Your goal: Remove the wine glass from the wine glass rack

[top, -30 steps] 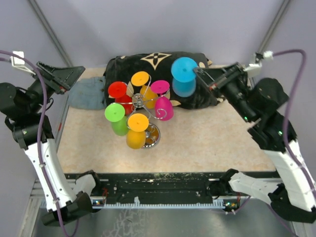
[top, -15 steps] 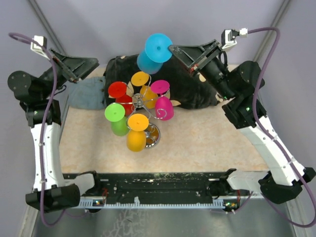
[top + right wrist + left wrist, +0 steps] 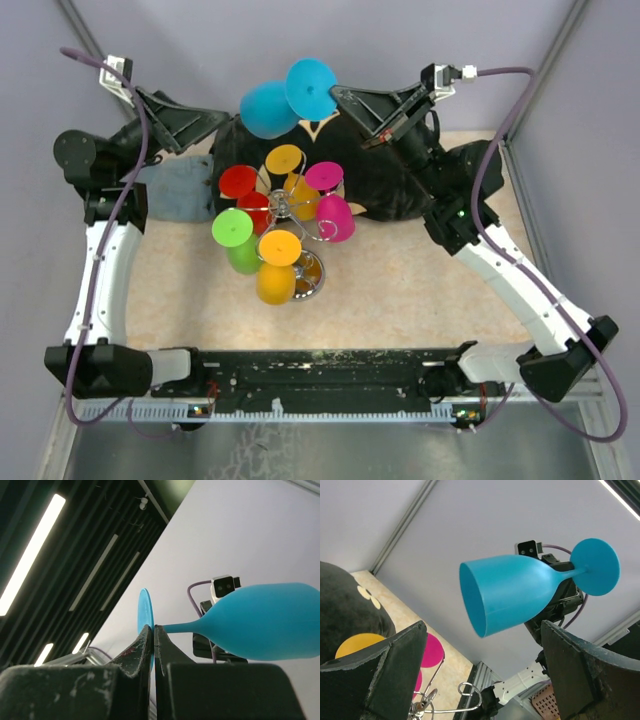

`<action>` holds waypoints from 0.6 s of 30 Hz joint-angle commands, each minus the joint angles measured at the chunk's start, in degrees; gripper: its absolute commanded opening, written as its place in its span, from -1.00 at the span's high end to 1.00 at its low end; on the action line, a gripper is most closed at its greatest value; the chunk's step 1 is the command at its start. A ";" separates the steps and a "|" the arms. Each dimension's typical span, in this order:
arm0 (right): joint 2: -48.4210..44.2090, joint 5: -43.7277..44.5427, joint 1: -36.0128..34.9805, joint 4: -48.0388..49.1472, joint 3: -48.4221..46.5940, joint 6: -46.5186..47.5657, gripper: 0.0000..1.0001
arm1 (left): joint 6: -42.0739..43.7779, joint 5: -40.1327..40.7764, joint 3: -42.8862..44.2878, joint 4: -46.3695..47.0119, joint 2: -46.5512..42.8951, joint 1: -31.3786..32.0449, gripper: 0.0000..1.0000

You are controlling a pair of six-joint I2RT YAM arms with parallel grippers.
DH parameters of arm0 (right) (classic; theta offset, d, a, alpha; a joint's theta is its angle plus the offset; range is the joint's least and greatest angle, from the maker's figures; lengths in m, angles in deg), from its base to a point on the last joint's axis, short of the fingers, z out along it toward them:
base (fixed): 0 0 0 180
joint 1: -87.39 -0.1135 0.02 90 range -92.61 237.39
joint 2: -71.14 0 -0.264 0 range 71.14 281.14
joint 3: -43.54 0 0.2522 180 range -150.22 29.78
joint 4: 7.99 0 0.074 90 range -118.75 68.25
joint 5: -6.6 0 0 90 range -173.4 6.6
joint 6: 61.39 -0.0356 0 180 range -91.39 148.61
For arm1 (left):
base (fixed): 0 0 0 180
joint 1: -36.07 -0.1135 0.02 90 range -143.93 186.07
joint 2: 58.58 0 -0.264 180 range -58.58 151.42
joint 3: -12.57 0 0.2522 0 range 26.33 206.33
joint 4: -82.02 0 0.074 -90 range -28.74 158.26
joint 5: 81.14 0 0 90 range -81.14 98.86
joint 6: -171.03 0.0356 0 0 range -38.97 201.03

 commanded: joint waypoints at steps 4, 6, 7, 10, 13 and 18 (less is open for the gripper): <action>0.86 -0.89 -0.36 12.73 1.01 -3.87 1.00 | -2.20 -0.54 3.27 11.71 2.32 3.73 -1.00; 1.55 -0.88 -0.40 14.22 1.26 -4.40 1.00 | -1.96 -0.91 3.84 12.19 2.62 4.67 -1.00; 1.93 -0.95 -0.36 14.86 1.33 -4.67 1.00 | -1.79 -1.17 4.09 12.40 2.65 5.21 -0.99; 3.06 -1.29 -0.35 17.03 1.12 -5.81 1.00 | -1.87 -1.51 4.42 12.94 2.70 5.60 -0.98; 4.08 -1.58 -0.30 18.34 1.39 -6.80 1.00 | -2.37 -1.35 4.68 13.77 2.58 5.58 -0.98; 5.03 -1.35 -0.38 21.61 3.37 -9.08 1.00 | -3.69 -1.32 5.67 14.53 2.40 5.61 -0.94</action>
